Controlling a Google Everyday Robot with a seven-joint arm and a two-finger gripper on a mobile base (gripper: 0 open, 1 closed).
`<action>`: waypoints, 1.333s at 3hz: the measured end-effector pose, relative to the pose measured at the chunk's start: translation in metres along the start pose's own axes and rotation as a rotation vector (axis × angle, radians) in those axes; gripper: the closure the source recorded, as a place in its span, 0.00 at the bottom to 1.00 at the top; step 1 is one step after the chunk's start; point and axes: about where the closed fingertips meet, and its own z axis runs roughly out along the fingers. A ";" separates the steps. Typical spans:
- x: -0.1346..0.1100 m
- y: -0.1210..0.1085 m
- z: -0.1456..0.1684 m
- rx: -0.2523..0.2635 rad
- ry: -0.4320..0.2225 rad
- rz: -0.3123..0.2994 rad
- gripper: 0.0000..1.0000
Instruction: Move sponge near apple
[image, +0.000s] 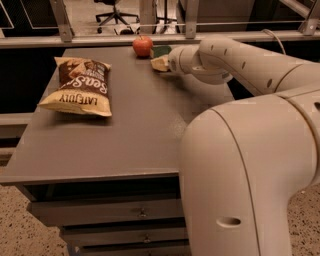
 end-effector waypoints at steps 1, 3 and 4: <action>-0.002 0.004 0.004 -0.009 0.008 0.002 0.51; 0.006 0.009 -0.001 -0.016 0.017 0.019 0.01; 0.006 0.012 -0.021 -0.011 0.006 0.036 0.00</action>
Offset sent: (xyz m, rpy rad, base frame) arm -0.0036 0.0025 -0.0076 0.0045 0.0324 0.0070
